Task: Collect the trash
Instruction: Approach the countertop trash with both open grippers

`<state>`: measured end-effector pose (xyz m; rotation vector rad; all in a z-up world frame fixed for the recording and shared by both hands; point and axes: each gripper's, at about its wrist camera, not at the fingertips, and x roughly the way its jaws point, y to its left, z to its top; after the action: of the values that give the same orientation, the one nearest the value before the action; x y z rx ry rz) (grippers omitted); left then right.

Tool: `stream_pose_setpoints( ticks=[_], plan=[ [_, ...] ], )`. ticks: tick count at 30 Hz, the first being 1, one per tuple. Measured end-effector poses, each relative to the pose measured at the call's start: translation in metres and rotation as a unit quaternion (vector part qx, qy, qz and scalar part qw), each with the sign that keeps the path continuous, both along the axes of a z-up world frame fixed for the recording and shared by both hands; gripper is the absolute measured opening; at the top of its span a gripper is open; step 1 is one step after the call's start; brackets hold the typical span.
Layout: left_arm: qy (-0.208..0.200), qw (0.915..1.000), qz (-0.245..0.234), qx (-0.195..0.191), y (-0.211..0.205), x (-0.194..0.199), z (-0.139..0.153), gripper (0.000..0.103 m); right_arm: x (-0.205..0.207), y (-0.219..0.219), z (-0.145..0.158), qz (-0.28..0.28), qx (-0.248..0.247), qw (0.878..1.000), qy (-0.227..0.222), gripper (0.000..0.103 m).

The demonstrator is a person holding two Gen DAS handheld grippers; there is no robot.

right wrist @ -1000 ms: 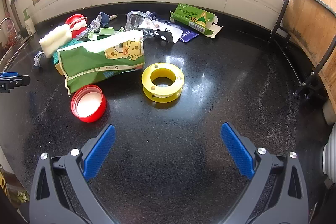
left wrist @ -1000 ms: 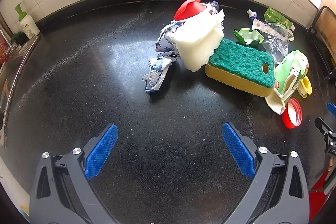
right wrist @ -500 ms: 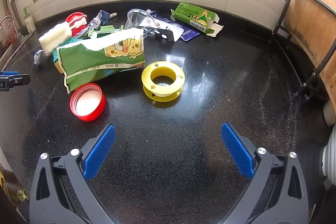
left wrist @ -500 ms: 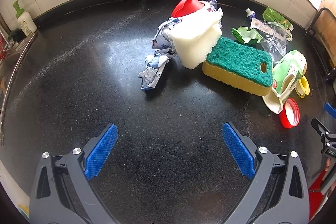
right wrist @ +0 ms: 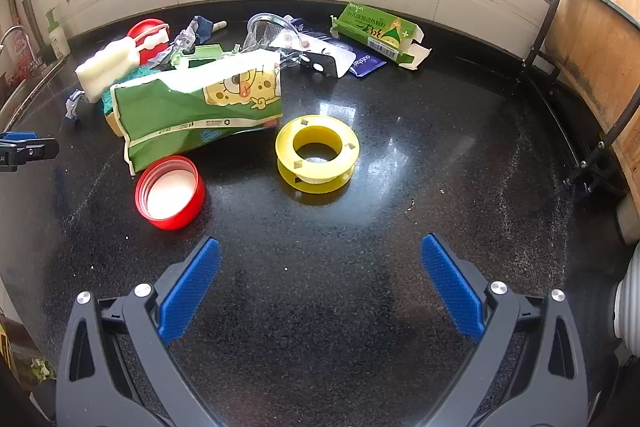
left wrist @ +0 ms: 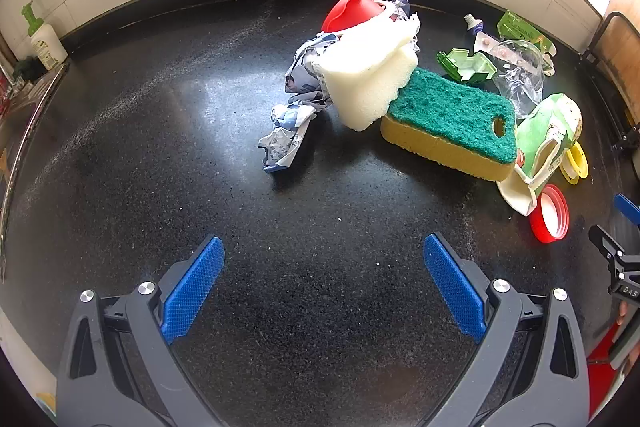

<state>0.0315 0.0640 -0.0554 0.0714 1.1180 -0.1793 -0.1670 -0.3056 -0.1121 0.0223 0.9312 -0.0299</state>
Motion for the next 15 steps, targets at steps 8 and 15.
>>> stream_pose_setpoints(
  ticks=[8,15],
  plan=[
    [0.003,1.0,-0.001,0.004,0.0005,0.0007,-0.0028,0.097,-0.0001,-0.0053,-0.0018,-0.006,0.004,1.0,0.002,0.097],
    [0.006,1.0,-0.001,0.007,-0.0009,0.0044,-0.0071,0.097,0.0021,-0.0054,-0.0088,-0.004,0.003,1.0,0.012,0.097]
  ],
)
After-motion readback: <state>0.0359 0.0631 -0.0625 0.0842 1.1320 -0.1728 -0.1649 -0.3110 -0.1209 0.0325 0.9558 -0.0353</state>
